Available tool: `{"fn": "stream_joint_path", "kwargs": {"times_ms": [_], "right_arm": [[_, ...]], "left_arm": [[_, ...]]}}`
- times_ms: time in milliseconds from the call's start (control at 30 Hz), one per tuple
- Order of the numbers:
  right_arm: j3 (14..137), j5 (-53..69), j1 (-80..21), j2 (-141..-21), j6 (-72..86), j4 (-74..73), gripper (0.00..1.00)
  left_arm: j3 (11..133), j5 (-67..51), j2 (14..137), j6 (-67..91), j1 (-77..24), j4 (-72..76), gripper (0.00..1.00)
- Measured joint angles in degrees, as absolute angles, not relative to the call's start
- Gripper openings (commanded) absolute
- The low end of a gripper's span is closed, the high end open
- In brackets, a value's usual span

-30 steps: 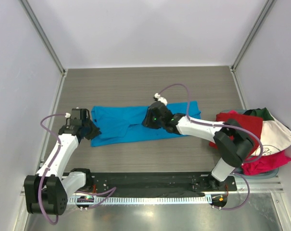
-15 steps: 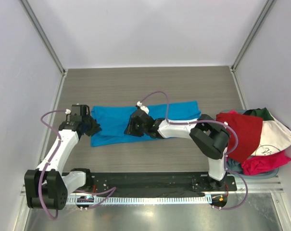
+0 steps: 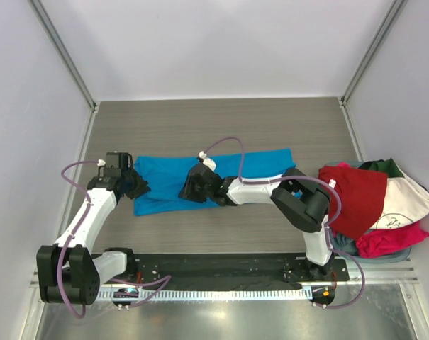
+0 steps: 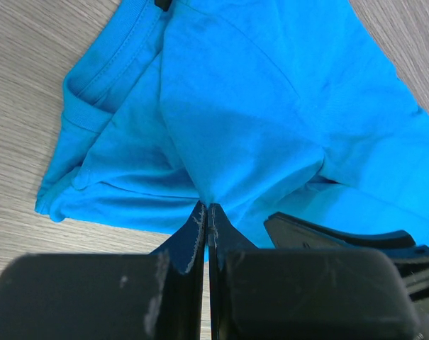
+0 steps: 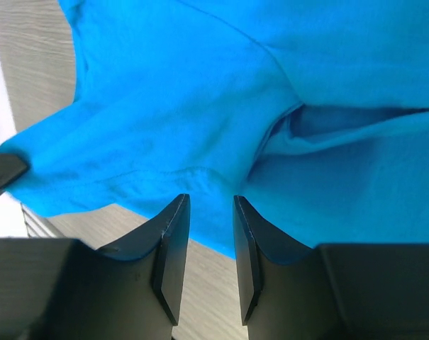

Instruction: Fold and stack the t-shirts

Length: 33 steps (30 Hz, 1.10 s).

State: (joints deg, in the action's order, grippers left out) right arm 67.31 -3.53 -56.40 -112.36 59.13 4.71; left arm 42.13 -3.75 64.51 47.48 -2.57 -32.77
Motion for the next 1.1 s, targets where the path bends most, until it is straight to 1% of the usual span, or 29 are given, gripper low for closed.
{"fn": "stream_joint_path", "kwargs": {"times_ms": [233, 400, 500, 533, 567, 600, 833, 1100], "right_arm": [[68.23, -3.77, -56.40, -115.02, 59.53, 4.97, 0.36], [69.08, -4.12, -56.40, -115.44, 59.53, 4.93, 0.29], [69.84, -4.10, -56.40, -116.03, 59.48, 4.82, 0.21], [70.11, -4.10, -56.40, -116.22, 59.46, 4.80, 0.16], [70.19, -4.08, -56.40, -116.33, 59.35, 4.75, 0.03], [70.22, -3.99, -56.40, -116.38, 59.05, 4.71, 0.01], [70.19, -3.14, -56.23, -115.83, 59.05, 3.75, 0.01], [71.02, 5.78, -53.98, -114.85, 58.83, 1.54, 0.01]], "left_arm": [[42.19, -3.77, 64.51, 47.33, -2.57, -32.80, 0.00], [42.19, -3.77, 64.51, 47.29, -2.57, -32.80, 0.00], [42.19, -3.77, 64.51, 47.27, -2.55, -32.80, 0.00], [42.19, -3.77, 64.51, 47.27, -2.55, -32.80, 0.00], [42.19, -3.77, 64.51, 47.27, -2.55, -32.80, 0.00], [42.19, -3.77, 64.51, 47.27, -2.55, -32.80, 0.00], [42.22, -3.70, 64.40, 47.00, -2.55, -32.84, 0.00], [42.22, -3.68, 64.31, 46.63, -2.55, -32.84, 0.00]]}}
